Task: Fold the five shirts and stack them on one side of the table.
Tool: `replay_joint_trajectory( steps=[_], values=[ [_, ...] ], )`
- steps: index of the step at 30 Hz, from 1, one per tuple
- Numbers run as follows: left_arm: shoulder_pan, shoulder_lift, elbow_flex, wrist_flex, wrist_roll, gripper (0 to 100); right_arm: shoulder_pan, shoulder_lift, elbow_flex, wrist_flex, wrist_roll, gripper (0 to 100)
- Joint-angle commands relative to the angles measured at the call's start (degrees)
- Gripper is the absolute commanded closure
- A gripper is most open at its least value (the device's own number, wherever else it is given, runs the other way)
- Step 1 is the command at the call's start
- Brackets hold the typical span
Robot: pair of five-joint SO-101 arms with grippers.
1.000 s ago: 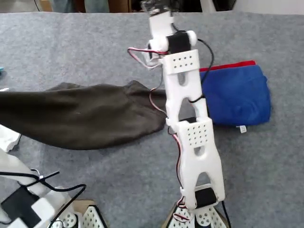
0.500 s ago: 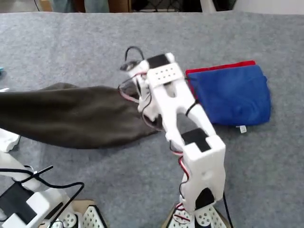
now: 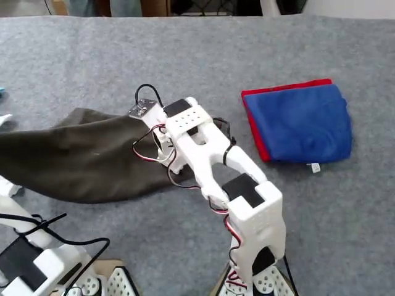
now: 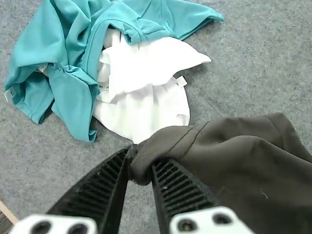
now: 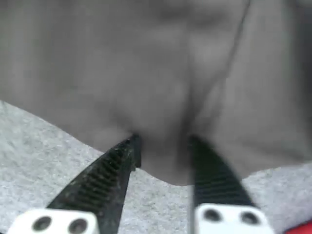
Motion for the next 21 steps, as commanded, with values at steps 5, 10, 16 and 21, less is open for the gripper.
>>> replay_joint_trajectory(
  steps=[5,10,16,21],
  values=[
    [-0.40,-0.70,2.77,-2.29,0.18,97,3.78,-0.40,-15.69,11.43,-0.35,98.3],
    [-0.40,-0.70,3.65,-2.46,0.18,97,4.75,-0.31,-26.95,21.45,-0.35,98.3],
    [-0.40,-0.70,6.29,-2.46,0.18,97,2.20,0.04,-20.35,20.04,-0.79,97.3],
    [-0.40,-0.70,7.16,-2.46,0.18,97,-2.20,-0.04,-10.15,14.33,-5.45,79.4]
  ],
)
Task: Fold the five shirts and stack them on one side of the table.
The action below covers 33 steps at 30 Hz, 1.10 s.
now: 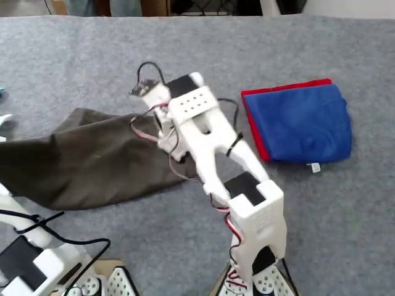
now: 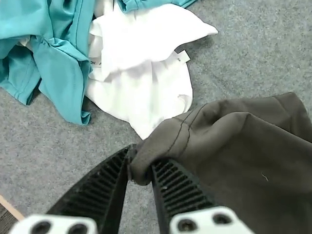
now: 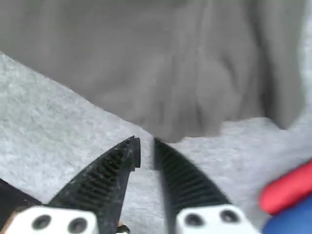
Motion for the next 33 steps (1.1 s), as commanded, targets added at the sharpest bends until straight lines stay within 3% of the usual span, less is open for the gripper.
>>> replay_joint_trajectory(
  steps=[1,8,11,13,15,22,27,33],
  values=[
    [-0.40,-0.70,-0.31,-1.05,0.18,97,-4.22,-0.48,5.93,-5.45,-3.78,76.1],
    [-1.80,-0.70,-0.31,-2.37,0.18,97,-9.49,3.03,12.97,-20.48,-7.38,73.4],
    [-3.82,-0.62,-0.40,-2.73,0.09,97,-8.00,6.90,11.56,-20.75,-8.18,85.0],
    [-4.79,-0.62,-0.22,-3.16,0.09,97,-6.33,7.87,8.66,-18.29,-8.18,99.2],
    [-5.49,-0.62,0.13,-3.78,0.09,97,-4.31,7.87,5.32,-14.95,-8.18,94.9],
    [-5.41,-0.09,3.03,-5.45,0.18,97,-0.70,7.69,-18.07,4.75,-8.18,98.4],
    [-3.38,-0.26,5.23,-7.12,-0.35,97,-0.62,-0.48,-25.10,4.40,-8.53,98.4],
    [-0.13,-0.88,4.26,-6.86,-4.84,97,-0.88,-18.77,-21.32,4.40,-5.45,98.4]
  ],
)
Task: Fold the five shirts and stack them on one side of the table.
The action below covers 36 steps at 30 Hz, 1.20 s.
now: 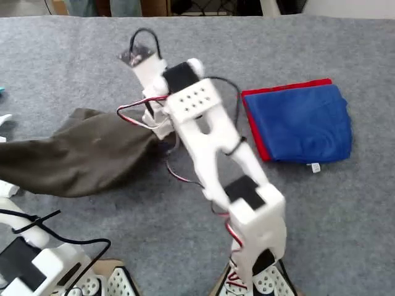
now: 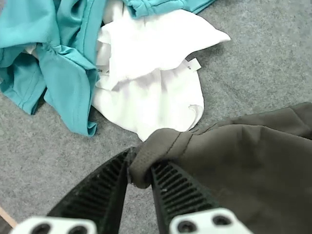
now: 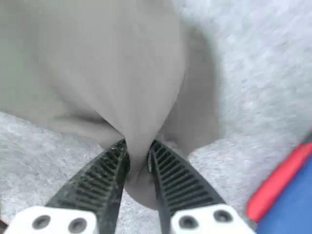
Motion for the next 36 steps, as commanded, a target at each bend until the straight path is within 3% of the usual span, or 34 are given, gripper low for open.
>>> replay_joint_trajectory(
  steps=[1,8,14,19,22,30,33,36],
  values=[
    [1.27,-1.58,-2.68,-0.44,-1.76,97,0.18,-15.60,0.57,0.53,2.90,98.4],
    [-0.92,-12.13,-11.91,5.27,-1.85,97,-3.96,-42.15,1.71,0.53,6.42,98.4],
    [-0.22,-27.60,-13.85,5.01,-1.49,97,-6.15,-48.13,2.33,0.44,5.36,98.4],
    [12.70,-33.49,-2.77,2.20,-1.41,97,-5.89,-43.30,13.49,-4.92,5.89,98.4],
    [18.15,-33.58,11.21,-6.51,-1.41,97,-2.81,-37.85,22.99,-13.01,9.05,98.4],
    [20.44,-33.14,51.30,-50.81,3.87,97,6.51,-20.97,42.15,-41.05,14.95,98.4],
    [21.49,-30.24,58.07,-61.10,3.78,97,9.23,-12.88,42.51,-49.67,15.38,98.4],
    [21.41,-23.65,58.42,-66.46,3.96,97,11.43,-4.88,39.52,-56.00,15.38,98.4]
  ],
)
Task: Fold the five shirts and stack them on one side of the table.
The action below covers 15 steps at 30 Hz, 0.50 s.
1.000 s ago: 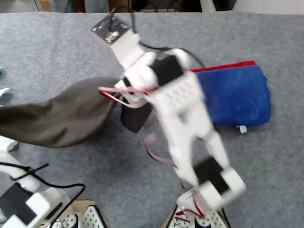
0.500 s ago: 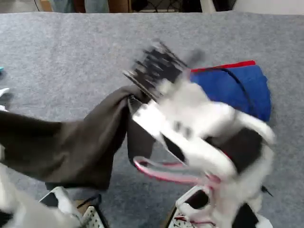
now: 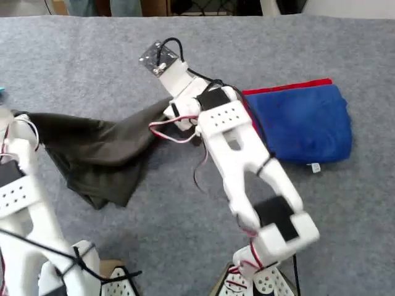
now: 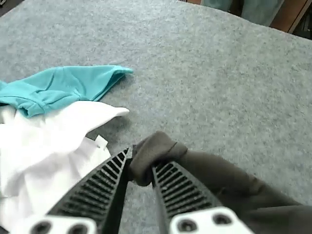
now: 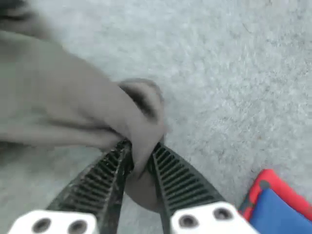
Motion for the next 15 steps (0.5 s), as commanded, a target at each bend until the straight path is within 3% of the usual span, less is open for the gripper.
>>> replay_joint_trajectory(
  steps=[1,4,8,12,15],
  values=[
    [0.48,6.86,-0.40,-8.35,0.70,97,3.25,7.78,-4.44,-8.09,0.62,98.3],
    [-0.40,16.44,-4.53,-11.08,3.60,97,4.48,15.34,-10.15,-10.55,0.26,95.6],
    [-3.47,28.75,-13.23,-10.81,9.23,97,4.84,22.02,-17.80,-9.14,-2.20,79.2],
    [-6.37,37.27,-21.23,-8.09,12.04,97,4.48,22.64,-25.01,-0.62,-5.19,66.0],
    [-8.22,41.05,-25.27,-6.59,12.31,97,4.66,22.64,-32.13,8.70,-8.00,64.2]
  ],
)
